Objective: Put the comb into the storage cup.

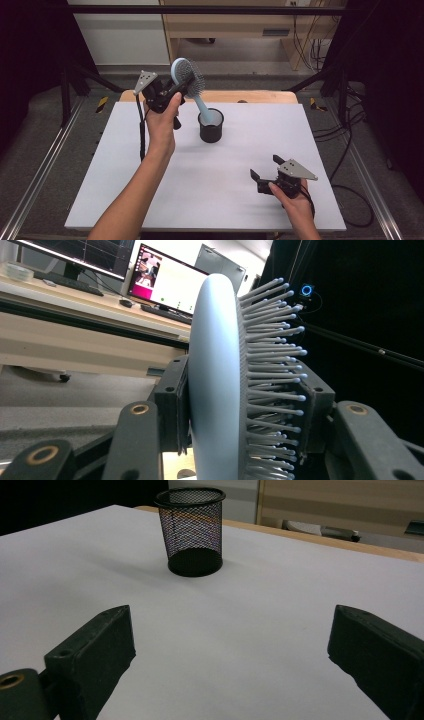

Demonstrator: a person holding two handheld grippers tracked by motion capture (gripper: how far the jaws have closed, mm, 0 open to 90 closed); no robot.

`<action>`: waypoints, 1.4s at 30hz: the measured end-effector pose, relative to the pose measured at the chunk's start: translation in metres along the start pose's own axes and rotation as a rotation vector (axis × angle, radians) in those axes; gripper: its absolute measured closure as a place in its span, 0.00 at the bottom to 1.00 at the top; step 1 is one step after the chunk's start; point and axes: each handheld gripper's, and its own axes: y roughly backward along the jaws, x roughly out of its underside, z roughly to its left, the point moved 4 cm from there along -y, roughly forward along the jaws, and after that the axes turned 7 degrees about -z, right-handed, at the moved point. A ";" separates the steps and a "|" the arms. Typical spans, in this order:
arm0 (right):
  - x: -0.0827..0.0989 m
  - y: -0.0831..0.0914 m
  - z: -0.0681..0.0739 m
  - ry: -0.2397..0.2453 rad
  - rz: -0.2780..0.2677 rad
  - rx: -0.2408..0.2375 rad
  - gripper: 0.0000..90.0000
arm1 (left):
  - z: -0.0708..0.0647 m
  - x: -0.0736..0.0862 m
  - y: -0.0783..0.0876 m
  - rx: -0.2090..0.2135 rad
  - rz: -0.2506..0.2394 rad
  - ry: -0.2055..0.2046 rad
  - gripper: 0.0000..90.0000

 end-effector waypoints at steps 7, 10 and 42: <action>0.000 0.000 -0.001 -0.003 0.000 -0.001 0.06 | 0.000 0.005 -0.005 -0.007 0.005 -0.013 0.56; 0.001 0.000 0.000 -0.002 0.002 -0.003 0.06 | 0.001 0.010 -0.009 -0.021 0.007 -0.029 0.56; 0.002 -0.001 0.001 -0.006 0.004 -0.012 0.06 | 0.012 0.059 -0.040 -0.064 0.064 -0.083 0.56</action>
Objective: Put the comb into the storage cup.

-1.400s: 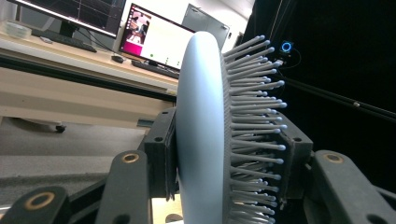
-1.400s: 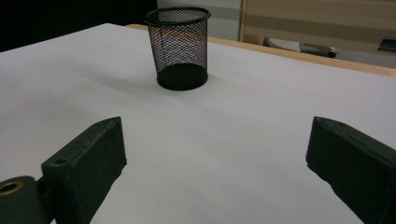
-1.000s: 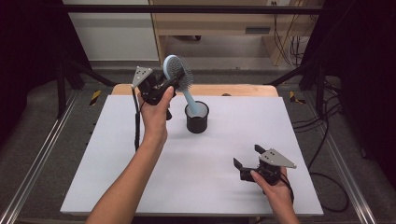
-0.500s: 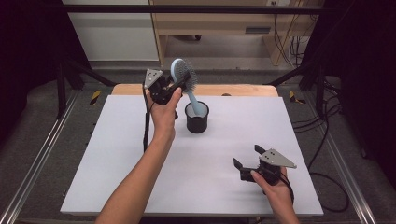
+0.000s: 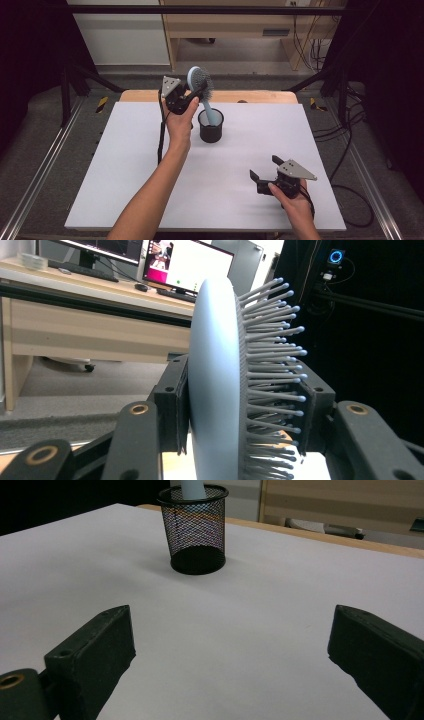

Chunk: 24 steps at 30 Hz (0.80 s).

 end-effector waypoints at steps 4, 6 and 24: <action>0.000 0.000 0.000 0.000 0.000 -0.001 0.06 | 0.000 0.006 -0.001 0.000 0.011 -0.001 0.56; 0.000 -0.001 0.000 -0.001 0.000 -0.002 0.06 | 0.000 0.008 -0.002 0.001 0.015 -0.001 0.56; 0.001 -0.001 0.001 -0.001 0.007 -0.002 0.06 | 0.000 0.022 -0.007 0.003 0.041 -0.014 0.56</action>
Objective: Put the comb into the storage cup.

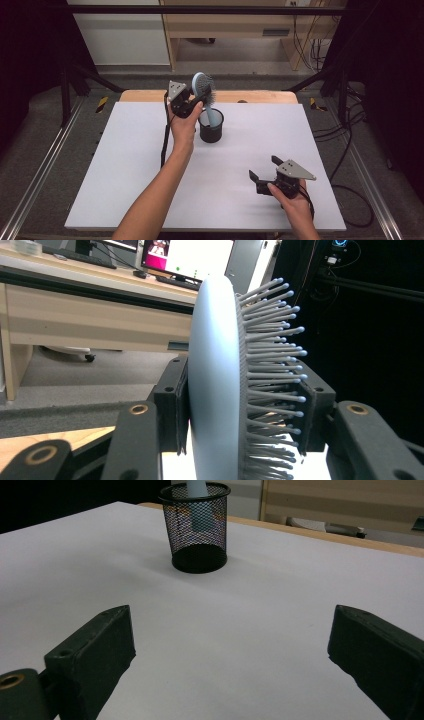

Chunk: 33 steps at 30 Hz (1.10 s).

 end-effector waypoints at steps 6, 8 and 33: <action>0.000 0.000 0.001 0.002 0.003 -0.003 0.06 | 0.001 0.003 0.000 0.000 0.003 0.000 0.56; 0.000 0.000 0.001 0.002 0.003 -0.004 0.06 | 0.001 0.004 -0.001 0.000 0.006 0.000 0.56; 0.001 -0.001 0.001 0.006 0.005 -0.006 0.06 | 0.006 0.013 -0.003 -0.013 0.025 -0.002 0.56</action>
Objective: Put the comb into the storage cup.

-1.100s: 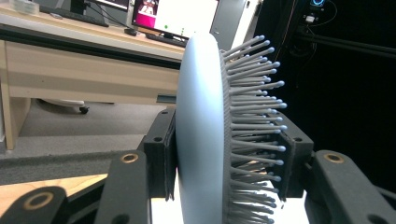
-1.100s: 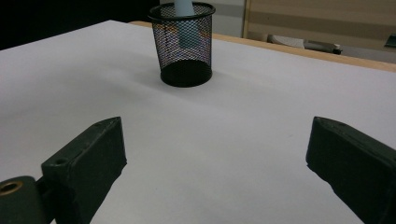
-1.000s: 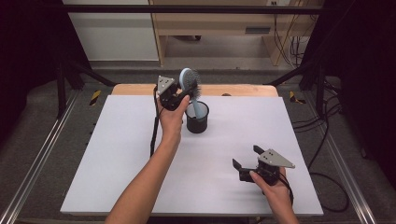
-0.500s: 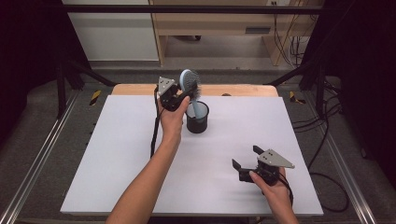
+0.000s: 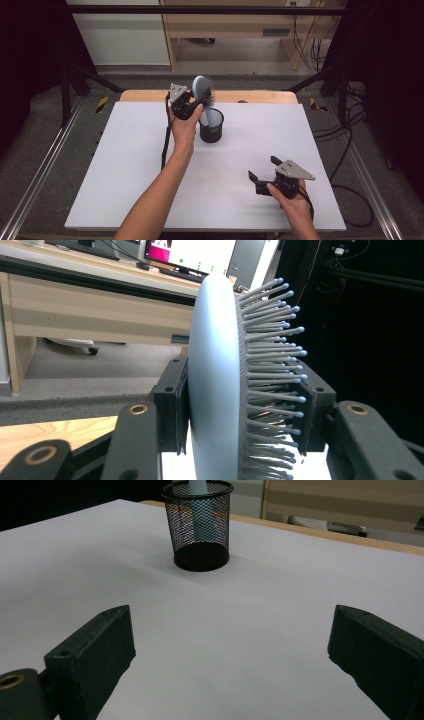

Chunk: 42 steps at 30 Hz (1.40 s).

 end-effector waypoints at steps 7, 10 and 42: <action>0.000 0.000 0.000 -0.001 0.000 0.000 0.06 | 0.001 0.002 -0.001 -0.003 0.003 0.003 0.56; 0.000 0.000 0.000 -0.002 0.002 -0.002 0.06 | 0.001 0.002 -0.001 -0.004 0.004 -0.001 0.56; 0.001 -0.001 0.001 0.000 0.004 -0.001 0.06 | 0.008 0.011 -0.001 -0.017 0.016 0.013 0.55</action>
